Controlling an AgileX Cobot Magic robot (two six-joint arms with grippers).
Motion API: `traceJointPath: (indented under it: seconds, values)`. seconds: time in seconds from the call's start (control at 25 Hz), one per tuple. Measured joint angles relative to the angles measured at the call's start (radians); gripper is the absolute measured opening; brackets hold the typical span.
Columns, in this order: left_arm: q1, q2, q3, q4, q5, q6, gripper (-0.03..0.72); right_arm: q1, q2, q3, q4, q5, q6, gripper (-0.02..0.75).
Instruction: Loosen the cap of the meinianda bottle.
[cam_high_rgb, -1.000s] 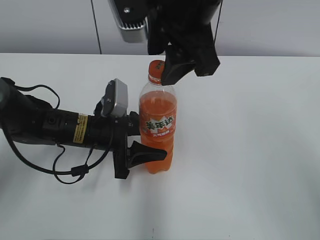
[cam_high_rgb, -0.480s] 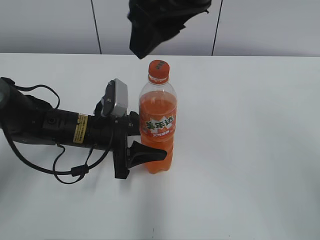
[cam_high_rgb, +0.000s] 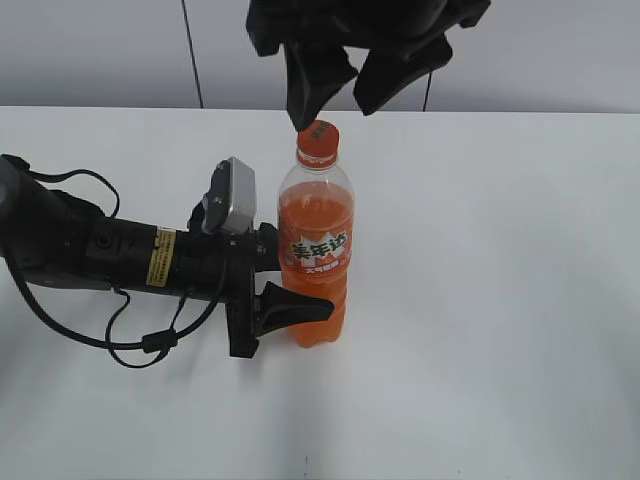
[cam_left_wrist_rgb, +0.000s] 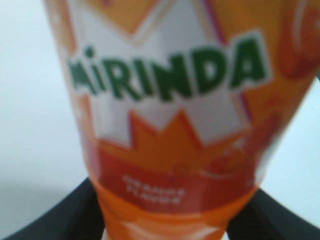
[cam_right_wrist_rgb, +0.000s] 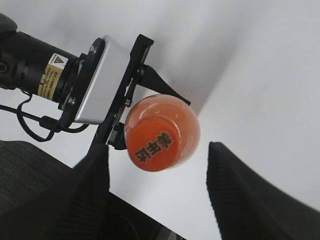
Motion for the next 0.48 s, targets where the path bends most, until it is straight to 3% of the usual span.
traceJointPath:
  seconds: [0.48]
  values:
    - [0.000,0.000,0.000,0.000,0.000,0.000,0.410,0.000,0.048,0.000,0.009,-0.001,0.006,0.459]
